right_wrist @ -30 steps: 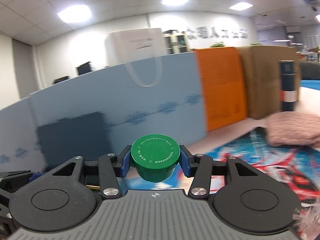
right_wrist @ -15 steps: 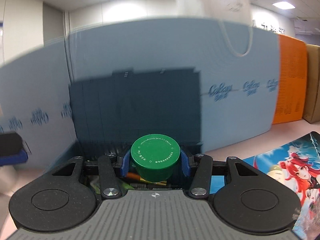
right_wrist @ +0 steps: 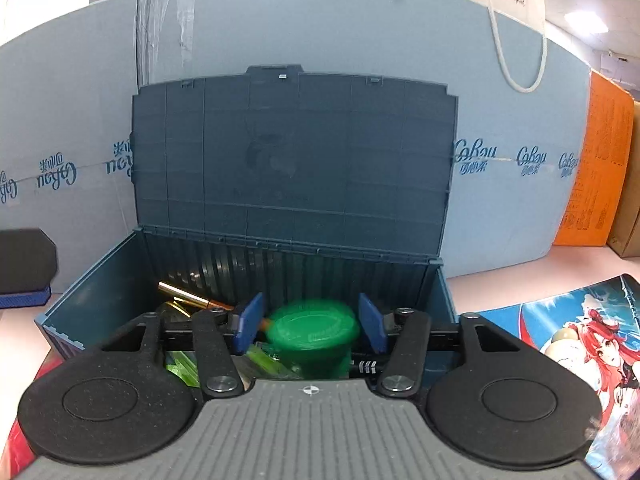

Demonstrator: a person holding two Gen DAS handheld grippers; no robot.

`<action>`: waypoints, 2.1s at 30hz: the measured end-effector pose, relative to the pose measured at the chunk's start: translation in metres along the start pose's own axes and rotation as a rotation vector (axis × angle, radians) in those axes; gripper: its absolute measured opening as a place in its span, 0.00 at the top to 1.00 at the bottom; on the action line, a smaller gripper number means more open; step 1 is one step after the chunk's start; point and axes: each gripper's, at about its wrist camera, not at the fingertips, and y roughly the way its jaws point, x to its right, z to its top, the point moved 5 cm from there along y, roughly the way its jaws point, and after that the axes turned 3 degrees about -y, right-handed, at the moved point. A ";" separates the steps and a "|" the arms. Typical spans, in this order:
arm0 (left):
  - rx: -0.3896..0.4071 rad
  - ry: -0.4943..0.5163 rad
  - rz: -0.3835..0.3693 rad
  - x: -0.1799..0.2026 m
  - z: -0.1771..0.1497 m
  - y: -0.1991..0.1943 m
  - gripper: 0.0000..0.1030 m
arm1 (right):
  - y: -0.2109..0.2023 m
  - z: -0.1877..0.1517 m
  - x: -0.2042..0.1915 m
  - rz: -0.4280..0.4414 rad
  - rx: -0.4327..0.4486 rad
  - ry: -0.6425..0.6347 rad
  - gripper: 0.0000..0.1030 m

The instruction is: Organize rigid objects

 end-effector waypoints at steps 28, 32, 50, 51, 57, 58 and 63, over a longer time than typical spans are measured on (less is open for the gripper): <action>0.323 0.134 0.215 0.042 0.010 -0.028 0.00 | -0.092 0.029 0.002 -0.081 0.172 -0.039 0.00; 0.358 0.152 0.315 0.045 0.012 -0.031 0.00 | -0.091 0.030 0.011 -0.021 0.179 0.007 0.00; 0.368 0.140 0.524 0.028 0.007 -0.023 0.00 | -0.082 0.031 0.046 0.021 0.169 0.157 0.00; 0.365 0.146 0.521 0.029 0.006 -0.021 0.00 | -0.083 0.031 0.047 0.020 0.180 0.164 0.00; 0.370 0.153 0.529 0.030 0.005 -0.022 0.00 | -0.086 0.034 0.047 0.056 0.212 0.193 0.00; 0.370 0.151 0.532 0.029 0.005 -0.022 0.00 | -0.086 0.034 0.047 0.056 0.211 0.194 0.00; 0.357 0.164 0.545 0.030 0.005 -0.019 0.00 | -0.085 0.033 0.046 0.045 0.202 0.195 0.00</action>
